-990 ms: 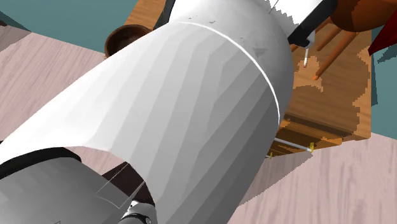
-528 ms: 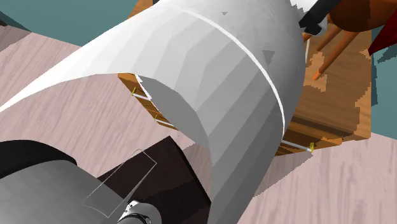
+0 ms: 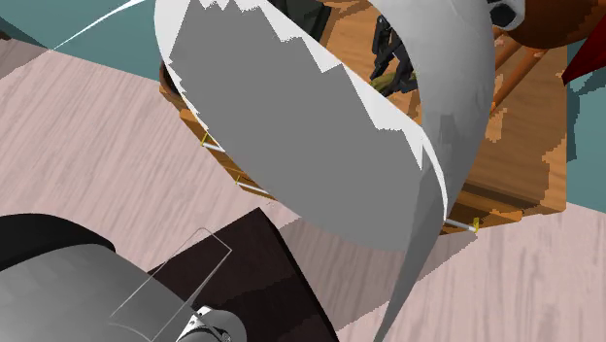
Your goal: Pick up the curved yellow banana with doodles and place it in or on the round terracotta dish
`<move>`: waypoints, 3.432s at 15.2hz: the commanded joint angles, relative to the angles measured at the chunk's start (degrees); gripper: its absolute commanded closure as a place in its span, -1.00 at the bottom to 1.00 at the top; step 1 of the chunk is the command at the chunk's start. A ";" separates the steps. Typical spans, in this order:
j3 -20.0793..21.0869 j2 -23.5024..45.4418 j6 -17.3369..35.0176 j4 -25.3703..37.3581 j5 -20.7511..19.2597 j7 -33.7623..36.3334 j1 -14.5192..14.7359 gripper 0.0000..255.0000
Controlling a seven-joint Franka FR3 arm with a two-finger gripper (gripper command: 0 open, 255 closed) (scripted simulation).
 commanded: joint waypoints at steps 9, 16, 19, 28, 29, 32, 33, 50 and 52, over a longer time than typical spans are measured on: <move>2.60 -5.25 -0.06 -4.33 1.41 6.44 3.72 1.00; 6.10 -9.28 2.44 -9.66 2.85 14.26 8.25 1.00; 7.72 -10.14 3.27 -10.77 3.26 17.87 10.32 1.00; 12.78 -9.45 5.05 -10.17 3.11 29.60 17.17 1.00; 13.33 -9.06 5.18 -9.73 2.93 30.99 18.02 1.00; 14.96 -7.49 5.44 -7.97 2.12 35.25 20.66 1.00; 15.47 -6.85 5.49 -7.23 1.77 36.67 21.59 1.00; 15.20 -6.38 17.26 -18.70 1.81 35.12 21.39 1.00; 15.20 -6.38 17.25 -18.69 1.81 35.12 21.39 1.00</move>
